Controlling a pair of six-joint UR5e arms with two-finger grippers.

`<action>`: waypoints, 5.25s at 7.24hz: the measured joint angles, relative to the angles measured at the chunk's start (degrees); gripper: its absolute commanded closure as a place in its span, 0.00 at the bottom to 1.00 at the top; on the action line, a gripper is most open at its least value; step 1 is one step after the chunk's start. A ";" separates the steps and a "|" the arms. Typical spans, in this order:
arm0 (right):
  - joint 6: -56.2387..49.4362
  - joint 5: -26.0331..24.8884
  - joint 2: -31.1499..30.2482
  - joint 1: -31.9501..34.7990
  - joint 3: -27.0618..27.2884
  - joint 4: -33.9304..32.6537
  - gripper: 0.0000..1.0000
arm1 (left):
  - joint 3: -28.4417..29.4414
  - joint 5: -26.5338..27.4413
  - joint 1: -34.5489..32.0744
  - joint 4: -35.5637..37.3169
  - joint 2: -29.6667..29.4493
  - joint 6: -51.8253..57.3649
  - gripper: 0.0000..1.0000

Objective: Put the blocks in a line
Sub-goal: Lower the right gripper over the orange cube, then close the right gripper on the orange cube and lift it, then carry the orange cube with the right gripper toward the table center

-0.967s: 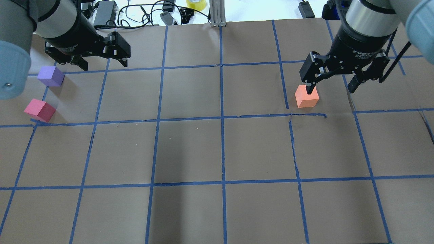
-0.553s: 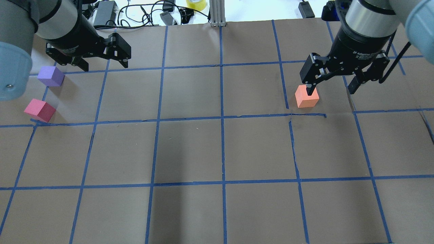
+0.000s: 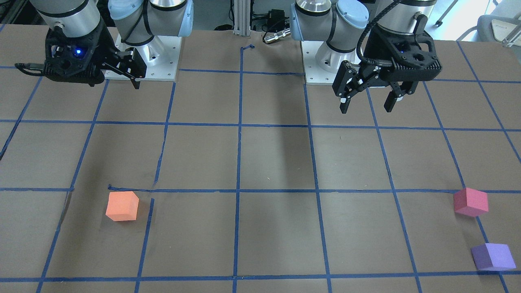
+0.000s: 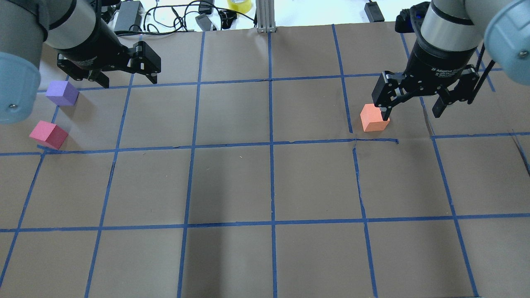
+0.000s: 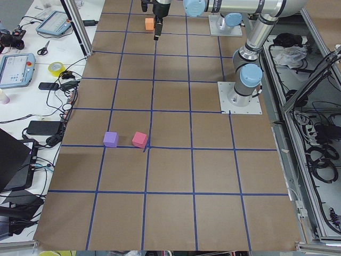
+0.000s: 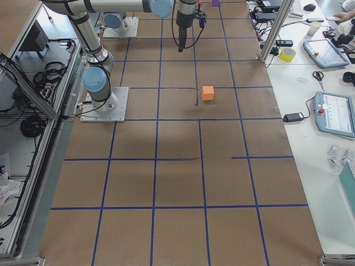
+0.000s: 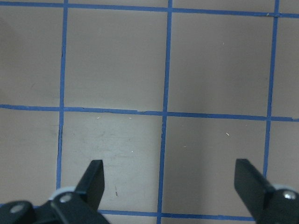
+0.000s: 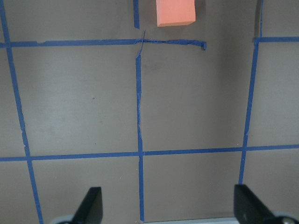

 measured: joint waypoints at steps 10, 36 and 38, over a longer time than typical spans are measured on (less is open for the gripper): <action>-4.14 -0.32 22.48 -3.31 0.92 -29.14 0.00 | -0.14 0.12 -0.03 -0.17 0.14 0.00 0.00; 18.95 4.46 36.56 16.38 -14.01 -31.21 1.00 | -0.15 0.12 0.06 -0.14 0.06 0.00 0.00; 25.15 4.58 40.68 21.12 -16.83 -31.72 1.00 | -0.15 0.12 0.06 -0.16 0.06 0.00 0.00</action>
